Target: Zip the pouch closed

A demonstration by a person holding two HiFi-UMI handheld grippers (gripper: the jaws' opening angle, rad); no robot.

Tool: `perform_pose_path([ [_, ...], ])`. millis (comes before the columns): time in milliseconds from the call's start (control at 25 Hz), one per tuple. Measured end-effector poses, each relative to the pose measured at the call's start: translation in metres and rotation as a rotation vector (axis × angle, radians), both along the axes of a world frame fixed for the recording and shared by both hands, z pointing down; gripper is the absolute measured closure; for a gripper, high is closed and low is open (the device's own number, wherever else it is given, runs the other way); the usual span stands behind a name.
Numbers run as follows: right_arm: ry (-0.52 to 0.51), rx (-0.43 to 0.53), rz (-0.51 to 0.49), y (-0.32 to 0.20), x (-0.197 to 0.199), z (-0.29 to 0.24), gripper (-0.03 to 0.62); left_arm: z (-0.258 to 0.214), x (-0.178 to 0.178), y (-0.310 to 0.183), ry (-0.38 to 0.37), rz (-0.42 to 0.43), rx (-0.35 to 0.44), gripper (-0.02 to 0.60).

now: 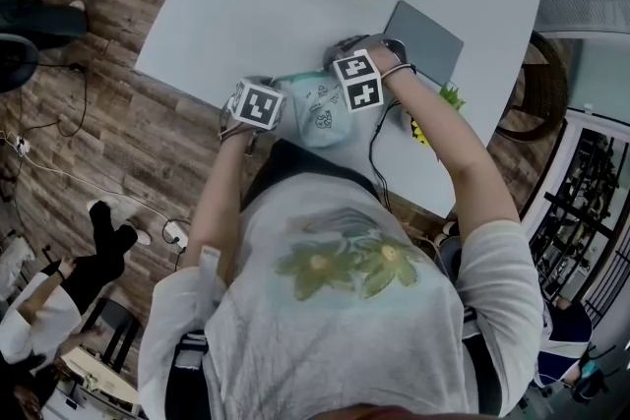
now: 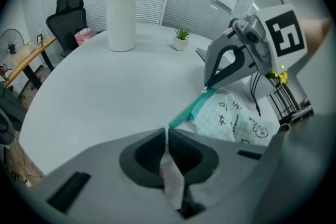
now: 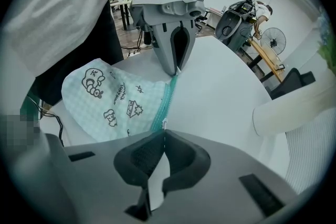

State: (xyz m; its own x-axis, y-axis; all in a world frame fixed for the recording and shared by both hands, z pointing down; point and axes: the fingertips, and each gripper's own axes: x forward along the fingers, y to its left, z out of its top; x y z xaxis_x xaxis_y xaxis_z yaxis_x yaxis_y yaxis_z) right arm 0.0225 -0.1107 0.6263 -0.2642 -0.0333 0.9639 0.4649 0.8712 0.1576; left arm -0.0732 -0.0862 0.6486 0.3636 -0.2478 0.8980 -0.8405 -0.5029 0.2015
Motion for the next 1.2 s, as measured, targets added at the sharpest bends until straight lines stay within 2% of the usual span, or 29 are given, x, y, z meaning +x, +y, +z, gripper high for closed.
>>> perform_pose_path([
  [200,0.01,-0.011,0.016,-0.003,0.006,0.003,0.576,-0.008,-0.01,-0.008,-0.051,-0.003,0.041,0.555],
  [480,0.001,-0.008,0.023,-0.003,0.01,0.001,0.576,-0.005,-0.005,-0.004,-0.023,-0.007,0.024,0.555],
  [680,0.004,-0.007,0.019,-0.002,0.011,0.002,0.576,-0.006,-0.008,-0.006,-0.046,-0.006,0.034,0.555],
  [960,0.01,0.001,0.026,-0.004,0.019,0.001,0.576,-0.007,-0.008,-0.006,-0.046,-0.008,0.036,0.555],
  [1080,0.007,0.001,0.03,-0.004,0.02,0.002,0.576,-0.002,-0.004,-0.002,-0.023,-0.009,0.015,0.555],
  [1200,0.005,0.004,0.032,-0.004,0.02,0.001,0.576,-0.008,-0.01,-0.007,-0.057,-0.007,0.039,0.556],
])
